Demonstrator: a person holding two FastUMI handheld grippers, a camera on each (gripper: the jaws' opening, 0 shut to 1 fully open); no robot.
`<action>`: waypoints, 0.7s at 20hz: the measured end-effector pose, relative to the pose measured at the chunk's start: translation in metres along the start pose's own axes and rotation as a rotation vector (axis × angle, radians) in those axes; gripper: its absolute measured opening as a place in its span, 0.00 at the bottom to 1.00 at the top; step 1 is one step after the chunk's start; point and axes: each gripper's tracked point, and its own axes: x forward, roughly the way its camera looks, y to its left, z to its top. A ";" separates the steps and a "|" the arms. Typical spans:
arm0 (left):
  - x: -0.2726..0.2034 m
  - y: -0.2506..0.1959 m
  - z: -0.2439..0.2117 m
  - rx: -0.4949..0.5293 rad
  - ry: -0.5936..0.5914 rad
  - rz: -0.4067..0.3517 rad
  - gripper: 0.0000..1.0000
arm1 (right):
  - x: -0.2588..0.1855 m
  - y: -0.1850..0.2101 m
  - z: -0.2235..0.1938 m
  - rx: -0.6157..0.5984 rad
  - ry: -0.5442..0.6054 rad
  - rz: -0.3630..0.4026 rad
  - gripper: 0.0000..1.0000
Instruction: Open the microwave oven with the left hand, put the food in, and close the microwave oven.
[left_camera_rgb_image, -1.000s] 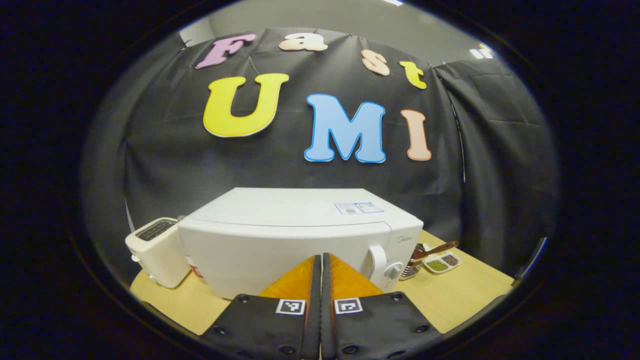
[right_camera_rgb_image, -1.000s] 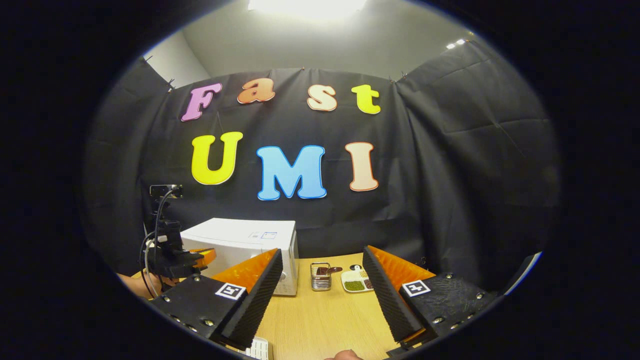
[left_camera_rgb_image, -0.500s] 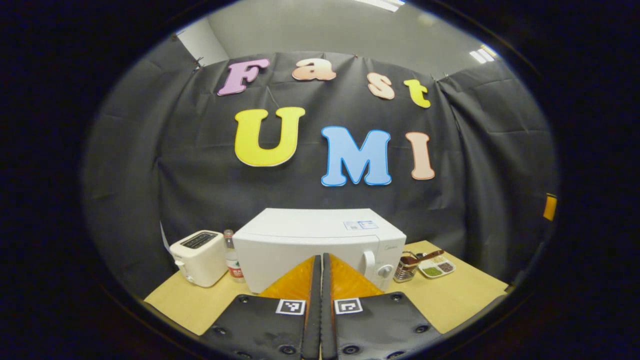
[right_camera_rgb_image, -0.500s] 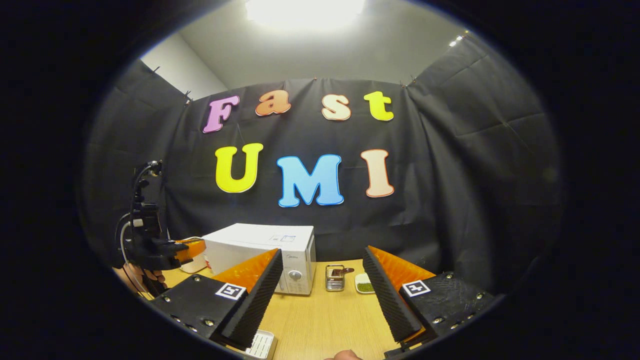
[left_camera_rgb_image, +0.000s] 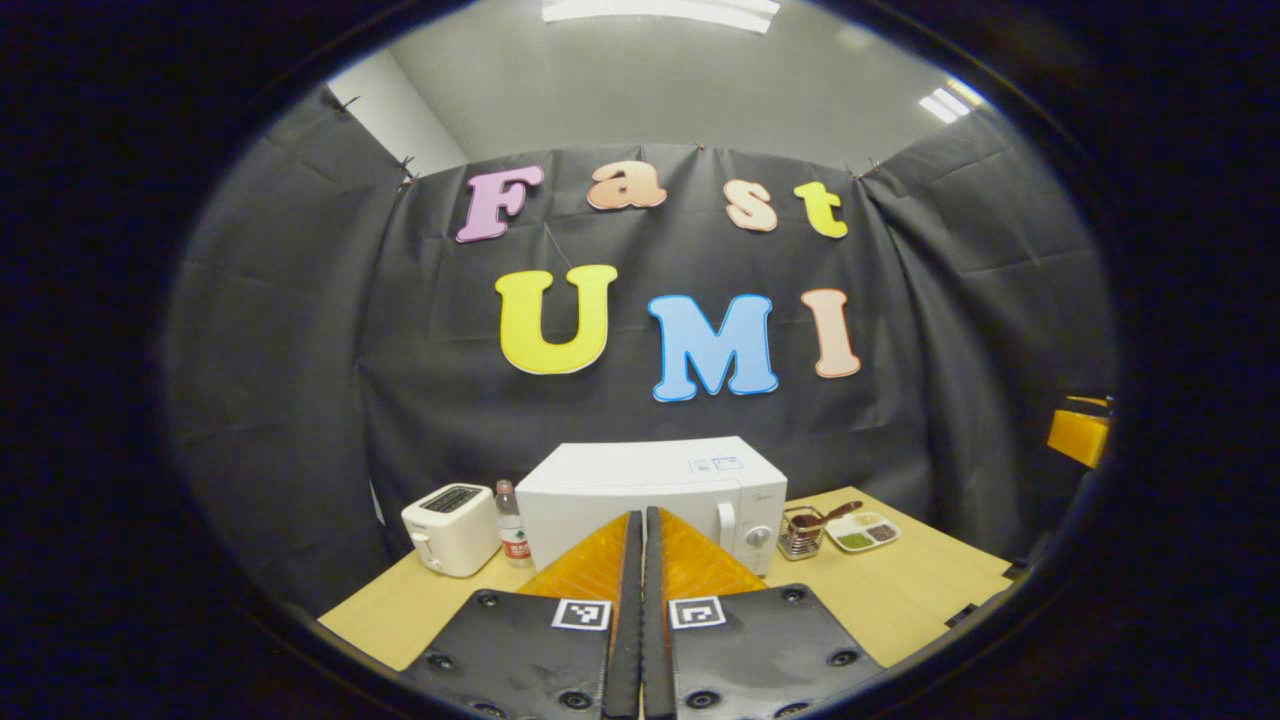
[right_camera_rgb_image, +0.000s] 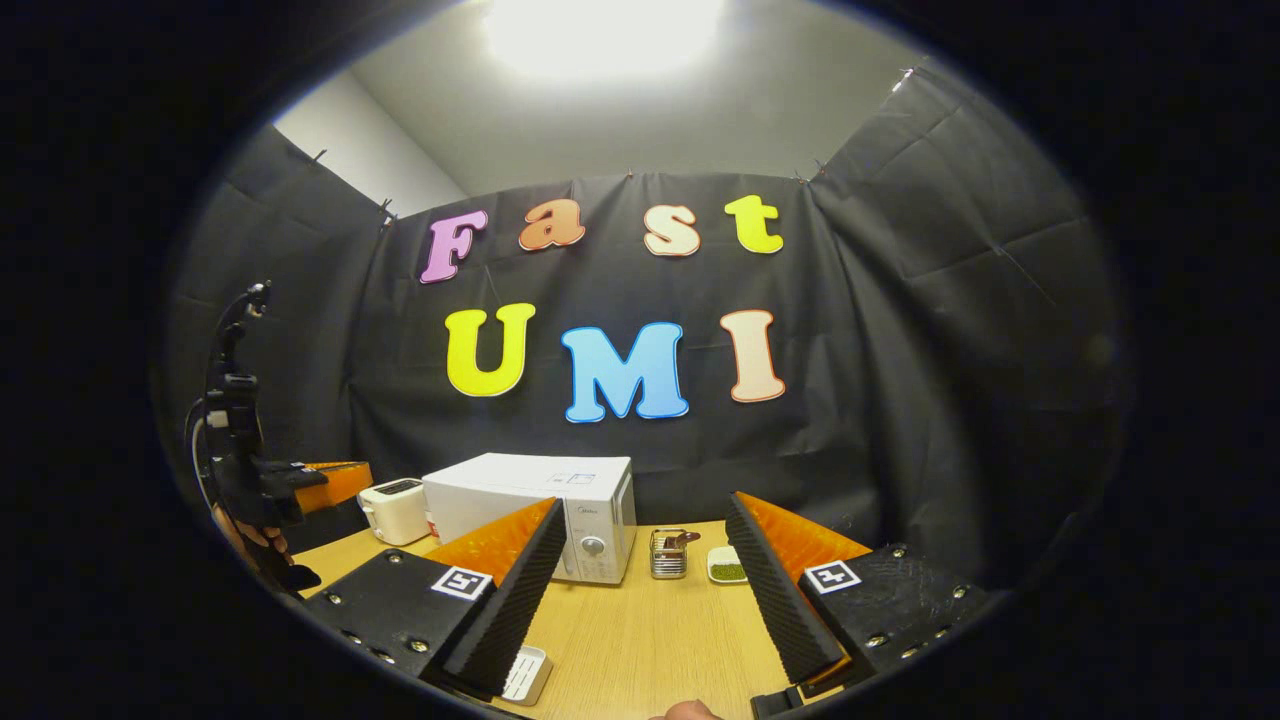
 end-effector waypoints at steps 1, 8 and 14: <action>-0.007 0.001 0.004 -0.005 -0.014 0.002 0.08 | -0.001 0.003 0.002 0.000 -0.004 0.005 0.98; -0.047 0.027 0.026 0.051 -0.115 0.056 0.87 | -0.002 0.019 0.004 -0.011 -0.024 -0.006 0.98; -0.060 0.045 0.026 0.055 -0.130 0.088 0.98 | 0.006 0.048 0.007 -0.031 -0.035 -0.005 0.98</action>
